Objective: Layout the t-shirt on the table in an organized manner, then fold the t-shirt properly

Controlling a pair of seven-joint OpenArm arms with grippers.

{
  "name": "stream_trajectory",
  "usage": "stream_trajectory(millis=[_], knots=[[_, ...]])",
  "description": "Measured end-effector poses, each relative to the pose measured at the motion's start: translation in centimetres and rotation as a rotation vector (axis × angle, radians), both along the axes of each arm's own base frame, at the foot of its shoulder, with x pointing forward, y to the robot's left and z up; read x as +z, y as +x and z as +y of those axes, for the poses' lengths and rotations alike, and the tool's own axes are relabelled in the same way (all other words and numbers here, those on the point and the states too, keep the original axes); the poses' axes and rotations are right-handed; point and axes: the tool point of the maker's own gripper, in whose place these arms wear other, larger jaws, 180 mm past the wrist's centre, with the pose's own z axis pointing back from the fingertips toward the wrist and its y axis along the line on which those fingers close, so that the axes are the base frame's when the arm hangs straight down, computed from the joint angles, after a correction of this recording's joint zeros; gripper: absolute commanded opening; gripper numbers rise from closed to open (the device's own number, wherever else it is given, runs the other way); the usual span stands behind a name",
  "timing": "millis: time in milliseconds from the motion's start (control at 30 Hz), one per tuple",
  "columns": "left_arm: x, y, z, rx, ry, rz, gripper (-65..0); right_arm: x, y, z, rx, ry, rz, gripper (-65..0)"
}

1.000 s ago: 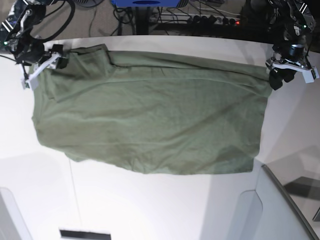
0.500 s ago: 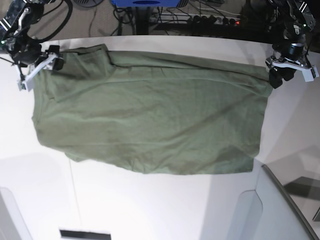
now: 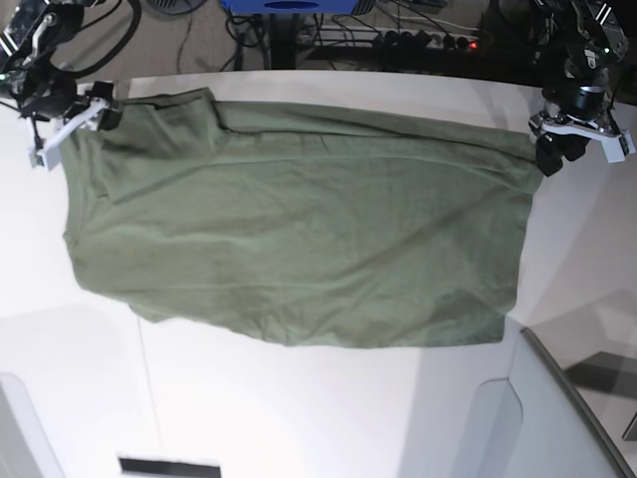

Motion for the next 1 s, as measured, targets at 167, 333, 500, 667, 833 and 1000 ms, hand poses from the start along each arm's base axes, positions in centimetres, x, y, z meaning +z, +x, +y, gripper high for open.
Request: stream_trajectory(millis=[167, 333, 500, 667, 833, 1000], knots=[[0.0, 0.0, 0.0, -0.001, 0.0, 0.0, -32.3, 0.0, 0.0, 0.0, 0.001, 0.001, 0.0, -32.3], [0.0, 0.0, 0.0, -0.001, 0.0, 0.0, -32.3, 0.0, 0.0, 0.0, 0.001, 0.0, 0.001, -33.6], [0.0, 0.0, 0.0, -0.001, 0.0, 0.0, -32.3, 0.0, 0.0, 0.1, 0.001, 0.002, -0.001, -40.1], [0.0, 0.0, 0.0, -0.001, 0.0, 0.0, -32.3, 0.2, 0.6, 0.1, 0.001, 0.004, -0.011, -40.4], [0.0, 0.0, 0.0, -0.001, 0.0, 0.0, -32.3, -0.2, 0.5, 0.4, -0.002, 0.021, -0.003, -40.5], [0.0, 0.0, 0.0, -0.001, 0.0, 0.0, -32.3, -1.0, 0.4, 0.7, -0.011, 0.055, 0.009, -40.2]])
